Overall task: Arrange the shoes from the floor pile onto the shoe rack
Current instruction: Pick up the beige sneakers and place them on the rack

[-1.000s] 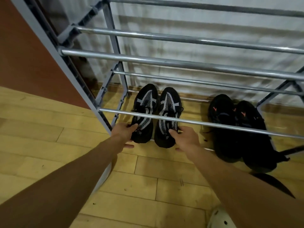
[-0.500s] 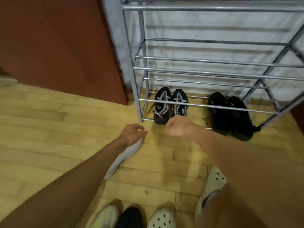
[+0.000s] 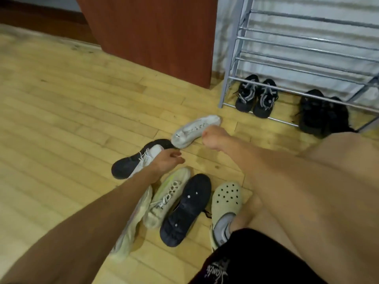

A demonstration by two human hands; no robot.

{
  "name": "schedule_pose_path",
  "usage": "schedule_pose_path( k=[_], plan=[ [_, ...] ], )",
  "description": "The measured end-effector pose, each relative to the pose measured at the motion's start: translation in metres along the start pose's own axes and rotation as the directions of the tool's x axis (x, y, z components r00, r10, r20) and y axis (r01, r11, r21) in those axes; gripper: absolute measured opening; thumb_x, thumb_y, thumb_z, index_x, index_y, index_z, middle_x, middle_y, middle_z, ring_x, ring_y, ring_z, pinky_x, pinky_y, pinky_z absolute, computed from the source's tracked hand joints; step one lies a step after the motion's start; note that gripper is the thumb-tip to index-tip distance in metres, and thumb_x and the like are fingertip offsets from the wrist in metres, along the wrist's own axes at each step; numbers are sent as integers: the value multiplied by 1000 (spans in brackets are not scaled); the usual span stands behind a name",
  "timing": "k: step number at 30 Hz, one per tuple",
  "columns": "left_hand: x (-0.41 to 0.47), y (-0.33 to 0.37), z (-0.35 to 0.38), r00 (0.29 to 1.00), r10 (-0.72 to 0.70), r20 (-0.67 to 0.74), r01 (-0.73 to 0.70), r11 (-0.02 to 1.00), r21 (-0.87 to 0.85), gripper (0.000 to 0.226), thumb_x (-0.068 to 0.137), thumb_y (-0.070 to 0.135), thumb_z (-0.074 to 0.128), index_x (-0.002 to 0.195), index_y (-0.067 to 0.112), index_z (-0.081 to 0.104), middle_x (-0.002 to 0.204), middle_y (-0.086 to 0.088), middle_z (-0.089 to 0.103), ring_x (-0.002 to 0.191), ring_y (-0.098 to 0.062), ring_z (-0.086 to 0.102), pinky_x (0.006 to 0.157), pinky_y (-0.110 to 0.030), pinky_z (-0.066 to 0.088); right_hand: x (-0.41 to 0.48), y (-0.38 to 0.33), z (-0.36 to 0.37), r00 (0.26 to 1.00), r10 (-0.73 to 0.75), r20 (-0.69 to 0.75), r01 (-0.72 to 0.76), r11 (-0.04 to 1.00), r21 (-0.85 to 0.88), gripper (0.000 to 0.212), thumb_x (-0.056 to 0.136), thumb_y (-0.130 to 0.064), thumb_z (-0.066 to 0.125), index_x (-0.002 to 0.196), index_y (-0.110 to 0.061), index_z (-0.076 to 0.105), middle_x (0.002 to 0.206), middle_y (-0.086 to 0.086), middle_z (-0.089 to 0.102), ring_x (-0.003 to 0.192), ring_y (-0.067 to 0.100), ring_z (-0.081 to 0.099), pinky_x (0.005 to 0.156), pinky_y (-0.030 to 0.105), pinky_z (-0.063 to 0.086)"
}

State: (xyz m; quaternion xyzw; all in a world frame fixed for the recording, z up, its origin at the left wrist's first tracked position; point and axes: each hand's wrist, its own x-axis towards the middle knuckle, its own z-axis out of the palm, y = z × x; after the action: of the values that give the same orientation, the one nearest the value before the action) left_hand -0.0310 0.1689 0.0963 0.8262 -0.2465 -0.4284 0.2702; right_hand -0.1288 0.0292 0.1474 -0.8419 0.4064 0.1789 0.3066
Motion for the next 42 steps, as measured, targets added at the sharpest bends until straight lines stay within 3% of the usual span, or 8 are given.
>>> schedule_pose_path(
  k=[2,5,10,15,20,24,34,42],
  plan=[
    [-12,-23,9,999,-24,21,24,1000,17,43,90,21,62,130,8,55,124,-12,60,113,-28,58,87,-30,45,-6,-2,22,1000,-17,21,16,999,41,39,99,-11,41,135,-1,51,138,17,53,120,31,56,77,33,51],
    [-20,-58,23,996,-83,30,82,996,31,39,89,22,62,127,11,57,109,-6,60,94,-20,58,75,-26,47,-12,9,55,998,-23,55,18,996,86,41,95,-13,46,135,-7,51,141,11,50,127,29,50,103,34,44],
    [-8,-111,38,966,-257,23,250,956,155,46,88,25,62,131,14,54,125,-9,60,87,-19,57,70,-26,44,-8,28,84,978,-41,205,42,999,-1,38,93,-14,50,131,-9,53,131,13,57,117,31,56,98,38,48],
    [4,-143,52,940,-336,-63,320,801,507,57,90,33,54,139,8,39,143,-19,40,131,-35,41,105,-39,37,12,19,76,970,-144,199,134,989,60,35,94,-17,51,128,-16,57,128,8,59,113,26,57,94,37,49],
    [8,-144,72,929,-360,-89,354,788,503,51,90,34,45,140,21,43,147,-17,29,137,-40,23,110,-49,27,20,22,69,967,-156,200,146,987,67,40,94,-19,52,134,-18,53,133,7,56,120,25,53,95,33,44],
    [16,-146,75,960,-246,-131,277,794,541,46,90,37,50,134,23,49,141,-17,26,132,-39,25,110,-46,29,21,30,73,965,-141,221,131,990,58,38,94,-17,51,132,-18,54,129,7,58,116,25,55,95,34,47],
    [35,-131,75,967,-186,-176,256,649,716,92,71,51,74,136,1,34,134,-18,48,130,-36,38,111,-43,31,14,38,67,963,-100,250,88,994,59,41,93,-16,54,134,-19,52,131,5,58,117,24,55,97,34,46],
    [8,-119,52,961,-110,-252,225,843,489,79,69,41,76,131,8,42,128,-12,50,117,-29,49,95,-40,44,12,27,64,979,-78,186,55,991,125,43,91,-18,58,133,-9,55,137,12,56,122,30,55,99,37,47]
  ],
)
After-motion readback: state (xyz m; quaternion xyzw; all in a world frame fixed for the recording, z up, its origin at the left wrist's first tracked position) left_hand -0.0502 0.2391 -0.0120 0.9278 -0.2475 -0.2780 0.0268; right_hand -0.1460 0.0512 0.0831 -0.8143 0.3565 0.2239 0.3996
